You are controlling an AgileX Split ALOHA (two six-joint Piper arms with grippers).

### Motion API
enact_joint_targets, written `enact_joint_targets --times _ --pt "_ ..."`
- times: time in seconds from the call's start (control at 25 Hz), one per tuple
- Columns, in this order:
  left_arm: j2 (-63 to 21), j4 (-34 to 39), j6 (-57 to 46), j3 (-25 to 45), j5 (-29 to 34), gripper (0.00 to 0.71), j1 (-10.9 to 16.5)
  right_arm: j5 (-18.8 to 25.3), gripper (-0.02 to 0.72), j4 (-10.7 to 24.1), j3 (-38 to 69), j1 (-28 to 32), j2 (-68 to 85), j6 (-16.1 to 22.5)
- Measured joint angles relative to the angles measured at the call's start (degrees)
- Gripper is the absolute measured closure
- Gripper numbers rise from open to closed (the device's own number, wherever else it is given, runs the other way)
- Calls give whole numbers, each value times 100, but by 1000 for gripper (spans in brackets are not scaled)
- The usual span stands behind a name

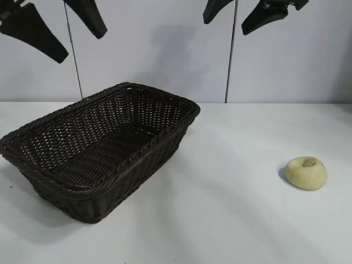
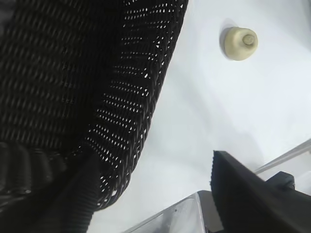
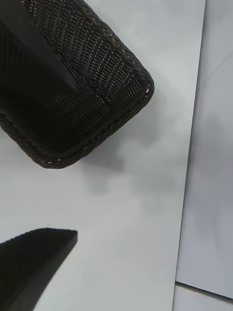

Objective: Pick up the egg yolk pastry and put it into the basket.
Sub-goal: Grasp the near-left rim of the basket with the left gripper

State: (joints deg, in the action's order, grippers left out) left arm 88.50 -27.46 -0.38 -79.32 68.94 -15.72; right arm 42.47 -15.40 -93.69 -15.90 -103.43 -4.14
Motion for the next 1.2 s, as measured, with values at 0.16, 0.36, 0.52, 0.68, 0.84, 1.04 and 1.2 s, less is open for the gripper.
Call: enact_joint_targets --times 0.16,0.36,0.52,0.68,0.84,1.04,1.2 --pt "-428 5 -385 826 -530 234 0 52 155 -3 0 0 0 0" --pt "-559 5 -1072 1518 -1284 234 0 110 155 -3 0 0 0 0" --pt "-560 81 -1715 1730 -1808 234 0 110 155 -3 0 0 0 0" --pt "-565 434 -2570 1759 -2083 234 0 133 155 -3 0 0 0 0" --pt "-525 972 -3611 1779 -2114 234 0 133 155 -3 0 0 0 0" --pt "-258 1494 -4597 2023 -2120 234 0 133 155 -3 0 0 0 0" --pt "-51 1592 -4725 2214 -2200 234 0 135 155 -3 0 0 0 0"
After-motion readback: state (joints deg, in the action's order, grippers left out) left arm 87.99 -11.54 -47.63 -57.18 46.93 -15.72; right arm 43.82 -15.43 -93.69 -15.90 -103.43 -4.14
